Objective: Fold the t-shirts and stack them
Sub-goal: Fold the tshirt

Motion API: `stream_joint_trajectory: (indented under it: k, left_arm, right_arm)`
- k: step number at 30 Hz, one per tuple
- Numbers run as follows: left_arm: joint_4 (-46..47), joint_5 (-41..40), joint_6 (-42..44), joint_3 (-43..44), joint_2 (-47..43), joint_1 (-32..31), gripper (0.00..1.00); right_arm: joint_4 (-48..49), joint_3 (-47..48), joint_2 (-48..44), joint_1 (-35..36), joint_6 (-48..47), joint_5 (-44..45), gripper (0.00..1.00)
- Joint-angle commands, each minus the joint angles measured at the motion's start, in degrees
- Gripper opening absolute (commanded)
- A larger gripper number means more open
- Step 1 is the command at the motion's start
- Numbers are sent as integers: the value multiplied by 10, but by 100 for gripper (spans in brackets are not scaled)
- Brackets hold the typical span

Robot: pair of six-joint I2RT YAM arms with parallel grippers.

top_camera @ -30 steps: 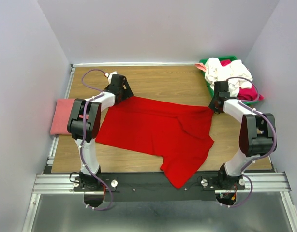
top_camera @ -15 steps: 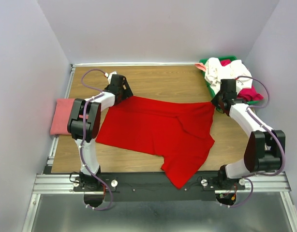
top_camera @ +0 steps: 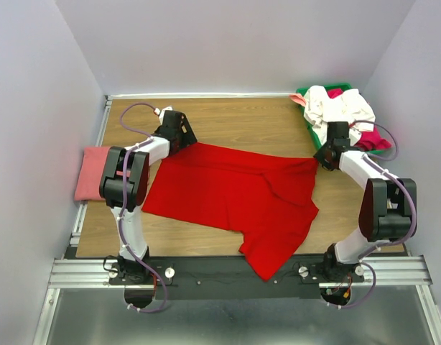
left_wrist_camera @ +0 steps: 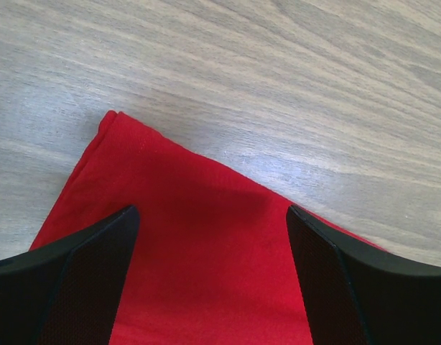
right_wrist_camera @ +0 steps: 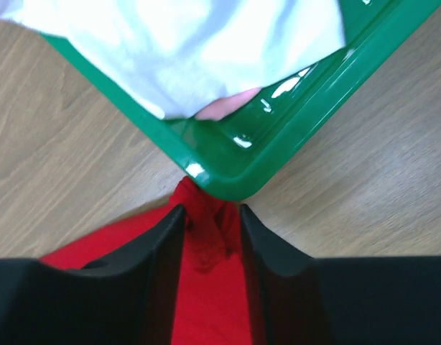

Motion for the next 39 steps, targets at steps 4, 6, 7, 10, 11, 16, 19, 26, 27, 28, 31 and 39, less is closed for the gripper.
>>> stream_joint_trajectory:
  k: [4, 6, 7, 10, 11, 16, 19, 26, 27, 28, 31, 39]
  left_arm:
    - [-21, 10, 18, 5, -3, 11, 91]
    - [-27, -4, 24, 8, -7, 12, 91]
    - [-28, -7, 25, 10, -11, 12, 91]
    - [-29, -11, 28, 12, -15, 16, 91]
    - [-28, -11, 28, 12, -14, 17, 91]
    - [-29, -3, 28, 7, -6, 23, 91]
    - [-25, 2, 28, 6, -6, 26, 91]
    - [-13, 17, 29, -6, -15, 37, 91]
    - [-9, 20, 30, -7, -15, 38, 91]
    - [-8, 24, 31, -7, -13, 41, 91]
    - [-3, 36, 32, -7, -10, 43, 91]
    - [-13, 38, 10, 3, -4, 53, 91]
  right_arm:
    - [-3, 25, -36, -12, -42, -20, 53]
    - [-3, 24, -58, -11, -62, -63, 58]
    - [-3, 24, -65, -11, -72, -85, 73]
    - [1, 12, -85, -10, -95, -233, 100]
    - [5, 6, -90, -10, -94, -253, 100]
    - [32, -32, -92, 24, -104, -287, 100]
    - [35, -28, -70, 41, -112, -280, 100]
    - [36, 28, 49, 41, -121, -185, 100]
    - [36, 49, 88, 41, -133, -173, 100]
    - [37, 60, 109, 41, -139, -172, 100]
    - [40, 107, 178, 41, -151, -180, 100]
    - [41, 213, 270, 41, -158, -150, 100]
